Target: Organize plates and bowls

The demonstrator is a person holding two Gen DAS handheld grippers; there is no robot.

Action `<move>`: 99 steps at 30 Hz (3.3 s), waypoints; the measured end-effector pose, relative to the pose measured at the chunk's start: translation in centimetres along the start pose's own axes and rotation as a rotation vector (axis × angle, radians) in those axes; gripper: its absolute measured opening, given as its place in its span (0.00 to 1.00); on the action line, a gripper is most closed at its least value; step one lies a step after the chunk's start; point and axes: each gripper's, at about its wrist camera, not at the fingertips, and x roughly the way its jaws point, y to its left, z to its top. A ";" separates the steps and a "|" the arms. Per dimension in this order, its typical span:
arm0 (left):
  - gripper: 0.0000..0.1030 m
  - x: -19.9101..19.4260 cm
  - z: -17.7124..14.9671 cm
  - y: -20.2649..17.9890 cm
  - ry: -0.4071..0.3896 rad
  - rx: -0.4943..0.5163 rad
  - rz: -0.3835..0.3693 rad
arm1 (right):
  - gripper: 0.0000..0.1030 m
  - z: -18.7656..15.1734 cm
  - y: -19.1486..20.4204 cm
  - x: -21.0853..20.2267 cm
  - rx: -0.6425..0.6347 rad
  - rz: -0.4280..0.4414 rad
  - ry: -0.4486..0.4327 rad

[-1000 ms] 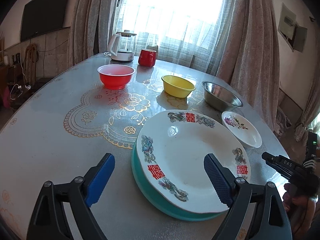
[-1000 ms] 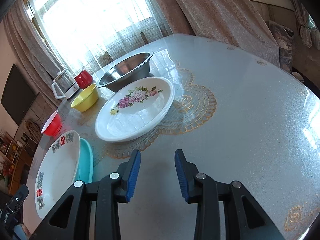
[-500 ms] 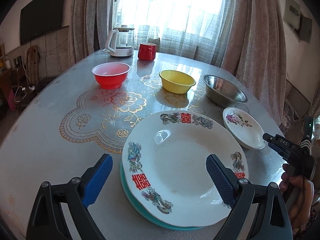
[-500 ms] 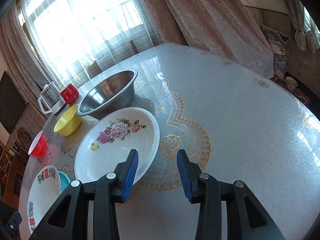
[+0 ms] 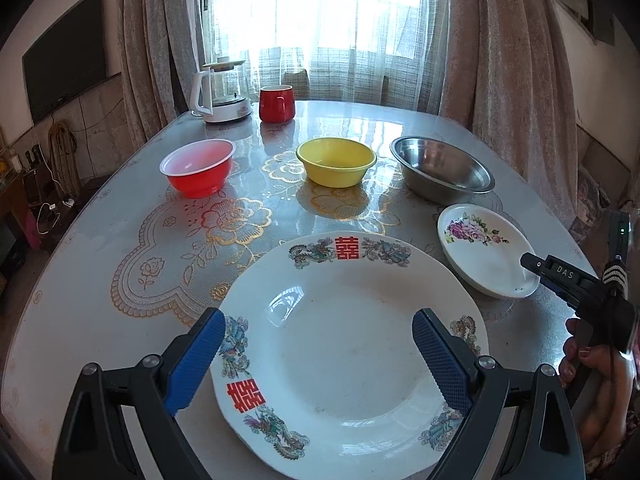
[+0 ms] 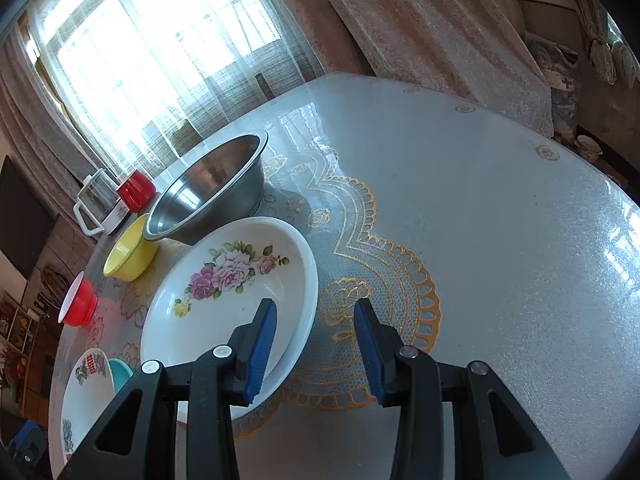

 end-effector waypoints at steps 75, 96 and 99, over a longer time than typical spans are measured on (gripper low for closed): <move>0.27 15.9 7.9 -13.5 0.341 0.181 -0.166 | 0.18 -0.1 1.4 0.9 -0.066 -0.009 0.041; 0.15 13.3 5.9 -12.5 0.295 0.217 -0.163 | 0.13 0.1 -0.8 0.6 0.048 0.079 0.029; 0.16 13.5 6.1 -13.2 0.294 0.251 -0.153 | 0.13 0.0 -0.5 0.6 0.033 0.064 0.030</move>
